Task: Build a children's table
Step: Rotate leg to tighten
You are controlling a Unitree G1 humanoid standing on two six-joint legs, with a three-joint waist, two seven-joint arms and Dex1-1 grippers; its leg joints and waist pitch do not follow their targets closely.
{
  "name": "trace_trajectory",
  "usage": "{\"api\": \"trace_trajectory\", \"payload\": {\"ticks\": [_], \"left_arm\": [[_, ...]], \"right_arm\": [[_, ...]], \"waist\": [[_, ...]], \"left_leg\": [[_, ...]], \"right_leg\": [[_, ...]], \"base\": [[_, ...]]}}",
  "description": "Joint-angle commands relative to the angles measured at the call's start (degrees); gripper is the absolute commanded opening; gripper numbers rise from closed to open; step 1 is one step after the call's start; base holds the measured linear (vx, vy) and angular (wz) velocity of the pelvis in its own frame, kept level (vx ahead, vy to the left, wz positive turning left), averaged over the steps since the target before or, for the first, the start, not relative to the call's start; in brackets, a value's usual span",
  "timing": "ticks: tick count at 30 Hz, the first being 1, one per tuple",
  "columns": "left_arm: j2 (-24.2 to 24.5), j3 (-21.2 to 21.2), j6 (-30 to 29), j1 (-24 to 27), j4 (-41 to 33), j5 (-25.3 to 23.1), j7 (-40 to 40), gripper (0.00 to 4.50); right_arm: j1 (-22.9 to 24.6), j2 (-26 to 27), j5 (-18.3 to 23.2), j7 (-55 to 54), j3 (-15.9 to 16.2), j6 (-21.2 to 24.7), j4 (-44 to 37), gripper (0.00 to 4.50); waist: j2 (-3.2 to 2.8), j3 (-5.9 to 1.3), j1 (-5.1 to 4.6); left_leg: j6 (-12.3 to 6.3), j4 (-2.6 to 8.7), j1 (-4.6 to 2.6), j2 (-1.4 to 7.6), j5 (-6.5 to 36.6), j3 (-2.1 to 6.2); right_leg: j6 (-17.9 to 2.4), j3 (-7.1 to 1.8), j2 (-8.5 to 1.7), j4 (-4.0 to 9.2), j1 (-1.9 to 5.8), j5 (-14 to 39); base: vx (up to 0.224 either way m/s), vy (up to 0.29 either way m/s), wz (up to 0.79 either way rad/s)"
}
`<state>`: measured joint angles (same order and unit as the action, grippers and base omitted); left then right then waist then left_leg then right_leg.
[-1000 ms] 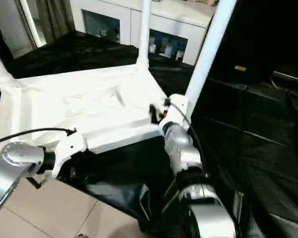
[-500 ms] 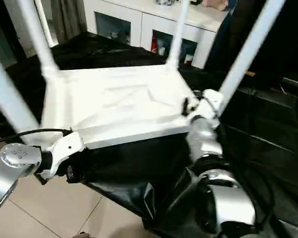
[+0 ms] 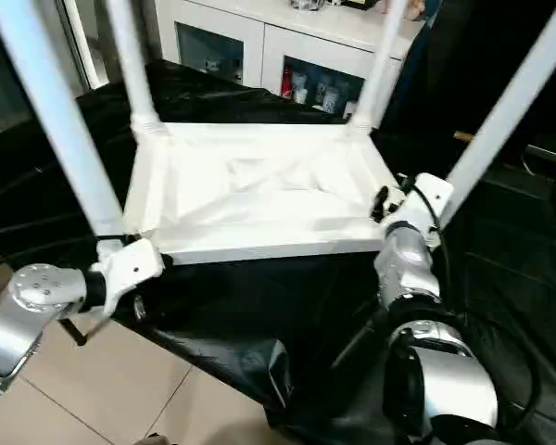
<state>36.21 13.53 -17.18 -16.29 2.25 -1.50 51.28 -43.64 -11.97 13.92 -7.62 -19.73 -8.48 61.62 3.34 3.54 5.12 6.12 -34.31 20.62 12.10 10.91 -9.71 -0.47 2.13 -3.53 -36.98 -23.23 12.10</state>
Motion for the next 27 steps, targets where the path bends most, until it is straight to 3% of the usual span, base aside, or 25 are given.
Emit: {"api": "trace_trajectory", "payload": {"ticks": [1,2,3,4,7,9,12,14,15,16,20,21,25,27], "left_arm": [[0.9,-3.1,-0.5,1.6,-3.8,5.3,4.2,4.47],[1.3,-3.9,-1.1,2.5,-5.0,7.2,5.7,4.47],[2.0,-4.6,-1.8,3.4,-6.1,8.8,6.9,4.47],[3.0,-5.5,-3.5,4.5,-7.4,10.7,8.3,4.47],[5.6,-7.8,-7.0,6.6,-9.5,13.3,10.4,4.47],[8.8,-10.0,-9.1,8.7,-10.9,14.9,12.5,4.47],[14.6,-16.9,-7.9,13.0,-10.0,16.2,15.7,4.47],[15.2,-17.9,-7.6,13.3,-9.5,16.3,16.0,4.47],[16.3,-19.6,-7.3,14.0,-8.8,16.7,16.5,4.47],[18.1,-23.3,-6.5,14.9,-6.8,17.6,17.3,4.47],[19.2,-27.9,-3.5,15.1,-2.8,19.1,17.9,4.47],[18.2,-30.2,-1.9,13.9,-0.8,21.1,17.7,4.47],[14.3,-35.7,-1.2,10.3,2.3,27.2,17.5,4.47],[13.2,-36.5,-1.6,9.4,2.3,29.9,19.2,4.47]], "right_arm": [[1.5,-1.8,0.0,-0.6,-0.8,-0.6,-0.9,3.80],[1.9,-1.7,-0.1,0.3,-0.5,-0.4,-1.3,3.80],[2.2,-1.7,-0.3,1.5,0.0,-0.2,-1.8,3.80],[2.8,-1.6,-0.9,3.0,0.9,-0.3,-2.7,3.80],[4.3,-1.2,-1.3,7.6,2.9,0.5,-5.7,3.80],[6.6,-0.5,-0.2,13.5,4.2,1.5,-9.8,3.80],[14.1,-0.1,1.5,23.0,9.2,5.4,-21.6,3.80],[15.2,-0.3,1.3,23.6,10.0,6.0,-23.1,3.80],[16.9,-0.6,0.7,23.8,11.1,6.7,-25.1,3.80],[20.5,-1.6,-2.0,23.4,13.6,7.2,-28.2,3.80],[24.6,-2.1,-3.6,22.2,14.0,7.9,-32.0,3.80],[26.1,-2.4,-4.2,21.2,13.3,9.3,-33.5,3.80],[28.7,-3.6,-5.8,15.6,10.4,13.7,-35.6,3.80],[29.3,-4.1,-5.8,14.0,9.9,15.0,-36.5,3.80]], "waist": [[-0.77,-4.26,-0.46],[-0.66,-4.24,-0.59],[-0.72,-4.18,-0.61],[-1.29,-4.11,-0.68],[-1.12,-3.91,-1.14],[-1.34,-3.71,-1.50],[-1.77,-3.44,-2.23],[-2.02,-3.40,-2.48],[-2.43,-3.37,-2.57],[-2.33,-3.25,-2.60],[-2.27,-3.04,-2.63],[-2.64,-2.98,-2.59],[-2.79,-3.02,-2.31],[-2.44,-3.05,-2.34]], "left_leg": [[1.10,3.53,-0.30,0.05,6.6,-0.79],[1.01,3.64,-0.08,0.08,6.4,-0.77],[0.96,3.57,-0.33,0.11,7.1,-0.85],[0.94,3.61,-0.41,0.12,7.8,-0.84],[0.83,3.70,-0.37,0.10,9.7,-0.82],[0.67,3.87,-0.27,0.22,11.1,-0.65],[-0.12,4.13,-0.18,0.23,11.7,-0.39],[0.07,4.21,-0.41,0.35,12.2,-0.34],[0.56,4.27,-0.65,0.42,13.5,-0.34],[0.82,4.32,-0.72,0.38,14.5,-0.38],[1.00,4.47,-0.89,0.31,17.1,-0.35],[1.07,4.50,-0.90,0.27,17.2,-0.25],[2.05,4.64,-1.01,0.20,17.2,-0.19],[2.01,4.60,-1.02,0.16,17.6,-0.20]], "right_leg": [[-10.5,-2.12,-2.68,3.24,2.96,-0.1],[-10.5,-2.11,-2.65,3.31,3.10,0.0],[-10.6,-2.08,-2.52,3.32,2.81,0.3],[-10.6,-2.07,-2.43,3.36,2.69,0.9],[-10.4,-2.08,-2.32,3.71,2.70,3.5],[-10.1,-2.11,-2.38,3.99,2.73,5.2],[-9.8,-2.15,-2.22,4.61,2.84,7.3],[-10.4,-2.12,-2.11,4.53,2.57,7.3],[-11.1,-2.14,-2.21,4.56,2.32,8.2],[-11.2,-2.12,-2.15,4.78,2.27,9.4],[-10.3,-2.33,-2.25,5.36,2.05,13.6],[-10.2,-2.35,-2.27,5.34,2.04,13.8],[-10.8,-2.23,-2.25,5.05,2.14,11.8],[-10.3,-2.28,-2.35,5.13,2.25,12.8]], "base": [[0.000,0.000,0.00],[0.000,0.000,0.00],[0.000,0.000,0.00],[0.000,0.000,0.00],[0.000,0.000,0.00],[0.000,0.000,0.00],[0.000,0.000,0.00],[0.000,0.000,0.00],[0.000,0.000,0.00],[0.000,0.000,0.00],[0.000,0.000,0.00],[0.000,0.000,0.00],[0.000,0.000,0.00],[0.000,0.000,0.00]]}}
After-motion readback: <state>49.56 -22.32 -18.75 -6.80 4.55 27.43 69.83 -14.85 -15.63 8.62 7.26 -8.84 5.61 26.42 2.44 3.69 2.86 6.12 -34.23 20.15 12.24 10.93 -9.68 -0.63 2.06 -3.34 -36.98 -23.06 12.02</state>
